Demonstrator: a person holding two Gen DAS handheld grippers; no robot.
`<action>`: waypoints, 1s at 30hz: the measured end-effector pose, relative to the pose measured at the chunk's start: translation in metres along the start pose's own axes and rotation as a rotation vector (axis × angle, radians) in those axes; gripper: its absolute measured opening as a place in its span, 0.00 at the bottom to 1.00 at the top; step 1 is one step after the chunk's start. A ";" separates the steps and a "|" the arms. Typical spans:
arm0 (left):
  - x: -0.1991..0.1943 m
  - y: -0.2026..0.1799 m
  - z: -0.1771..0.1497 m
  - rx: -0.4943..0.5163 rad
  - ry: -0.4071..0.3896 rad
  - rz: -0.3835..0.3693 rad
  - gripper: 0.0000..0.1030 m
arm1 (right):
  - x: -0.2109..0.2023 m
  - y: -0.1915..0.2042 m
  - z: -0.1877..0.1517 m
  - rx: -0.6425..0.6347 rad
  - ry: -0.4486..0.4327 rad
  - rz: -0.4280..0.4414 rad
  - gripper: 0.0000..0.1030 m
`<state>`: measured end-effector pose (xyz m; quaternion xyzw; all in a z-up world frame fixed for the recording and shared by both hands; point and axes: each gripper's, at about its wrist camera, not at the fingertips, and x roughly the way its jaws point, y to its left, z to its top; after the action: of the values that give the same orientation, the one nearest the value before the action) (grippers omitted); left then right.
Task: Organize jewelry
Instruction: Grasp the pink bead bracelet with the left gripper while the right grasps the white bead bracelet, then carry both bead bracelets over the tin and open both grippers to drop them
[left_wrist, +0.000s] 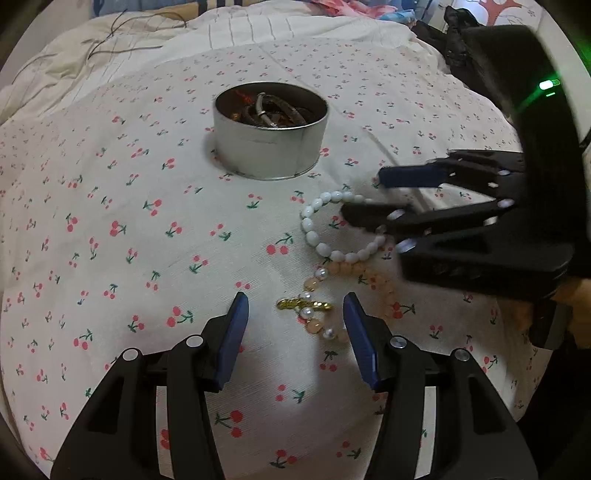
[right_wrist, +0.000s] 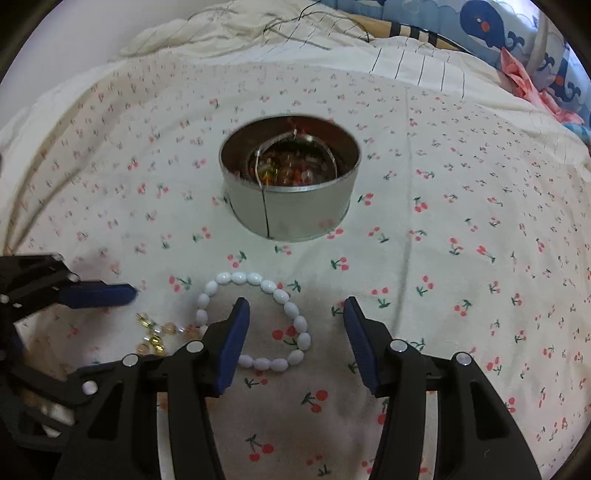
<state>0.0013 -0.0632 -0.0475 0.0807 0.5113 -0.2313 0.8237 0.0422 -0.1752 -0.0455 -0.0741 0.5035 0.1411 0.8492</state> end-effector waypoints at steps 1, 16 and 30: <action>0.000 -0.004 -0.001 0.017 -0.003 0.015 0.49 | 0.002 0.002 0.001 -0.011 0.006 -0.011 0.50; 0.009 -0.037 -0.010 0.184 -0.046 0.072 0.21 | 0.005 0.006 -0.007 -0.070 0.006 -0.011 0.30; 0.008 -0.038 -0.009 0.198 -0.047 0.081 0.21 | 0.003 0.006 -0.009 -0.072 0.007 -0.009 0.28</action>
<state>-0.0207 -0.0962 -0.0551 0.1767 0.4627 -0.2491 0.8322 0.0343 -0.1709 -0.0528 -0.1073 0.5006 0.1553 0.8449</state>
